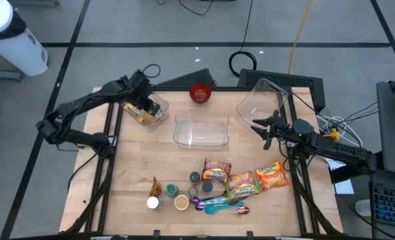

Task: Pick & Place Food Item
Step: Put the blue noodle pack into the left transparent bin

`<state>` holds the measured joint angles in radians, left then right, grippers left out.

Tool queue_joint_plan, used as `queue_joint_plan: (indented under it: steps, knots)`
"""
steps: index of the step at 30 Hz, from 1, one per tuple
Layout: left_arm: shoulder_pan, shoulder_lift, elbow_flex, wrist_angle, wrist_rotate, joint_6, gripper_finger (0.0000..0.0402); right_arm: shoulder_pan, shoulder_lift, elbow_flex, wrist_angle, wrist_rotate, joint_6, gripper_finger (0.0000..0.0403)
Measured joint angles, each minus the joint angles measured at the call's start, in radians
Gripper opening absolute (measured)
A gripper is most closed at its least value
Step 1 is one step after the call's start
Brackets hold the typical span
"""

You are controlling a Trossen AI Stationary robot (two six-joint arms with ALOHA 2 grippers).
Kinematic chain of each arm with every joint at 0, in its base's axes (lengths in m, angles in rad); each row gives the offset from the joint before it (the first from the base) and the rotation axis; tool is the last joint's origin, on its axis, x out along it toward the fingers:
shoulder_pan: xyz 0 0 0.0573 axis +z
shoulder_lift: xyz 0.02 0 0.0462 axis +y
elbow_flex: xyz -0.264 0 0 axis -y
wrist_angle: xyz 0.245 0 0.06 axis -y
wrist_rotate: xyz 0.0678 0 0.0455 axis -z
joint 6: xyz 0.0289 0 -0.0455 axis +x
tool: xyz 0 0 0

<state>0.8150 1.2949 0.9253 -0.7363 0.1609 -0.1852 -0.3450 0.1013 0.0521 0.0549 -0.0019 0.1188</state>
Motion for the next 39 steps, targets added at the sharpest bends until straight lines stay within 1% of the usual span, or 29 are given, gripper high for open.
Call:
queue_joint_plan:
  steps: [3, 6, 9, 12, 15, 18, 22, 24, 26, 29, 31, 35, 39]
  knots:
    - [0.001, 0.014, 0.000, 0.010, -0.056, 0.000, 0.0006, 0.000, 0.000, 0.000, 0.000, 0.000, 0.000, 0.0141]
    - [0.000, 0.021, 0.000, 0.009, -0.085, 0.004, 0.0003, 0.000, 0.000, 0.000, 0.000, 0.000, 0.000, 0.0141]
    - [0.000, 0.021, 0.000, 0.009, -0.111, 0.007, 0.0011, 0.000, 0.000, 0.000, 0.000, 0.000, 0.000, 0.0141]
    - [0.000, 0.021, 0.000, 0.008, -0.164, 0.007, 0.0015, 0.000, 0.000, 0.000, 0.000, 0.000, 0.000, 0.0141]
    - [0.000, 0.021, 0.000, 0.008, -0.233, 0.007, 0.0006, 0.000, 0.000, 0.000, 0.000, 0.000, 0.000, 0.0141]
    - [0.000, 0.021, 0.000, 0.008, -0.268, 0.007, 0.0005, 0.000, 0.000, 0.000, 0.000, 0.000, 0.000, 0.0141]
    - [-0.001, 0.021, 0.000, 0.008, -0.274, 0.007, 0.0018, 0.000, 0.000, 0.000, 0.000, 0.000, 0.000, 0.0141]
    - [-0.007, 0.021, -0.005, 0.015, -0.260, 0.007, 0.0013, 0.000, 0.000, 0.000, 0.000, 0.000, 0.000, 0.0141]
    - [-0.015, 0.021, -0.024, 0.033, -0.216, 0.006, 0.0005, 0.000, 0.000, 0.000, 0.000, 0.000, 0.000, 0.0141]
    - [-0.023, 0.021, -0.067, 0.086, -0.126, 0.006, 0.0009, 0.000, 0.000, 0.000, 0.000, 0.000, 0.000, 0.0141]
    - [-0.028, 0.021, -0.096, 0.109, -0.102, 0.006, 0.0009, 0.000, 0.000, 0.000, 0.000, 0.000, 0.000, 0.0141]
    - [-0.032, 0.022, -0.135, 0.148, -0.162, 0.006, 0.0005, 0.000, 0.000, 0.000, 0.000, 0.000, 0.000, 0.0141]
    - [-0.032, 0.022, -0.137, 0.145, -0.270, 0.006, 0.0018, 0.000, 0.000, 0.000, 0.000, 0.000, 0.000, 0.0141]
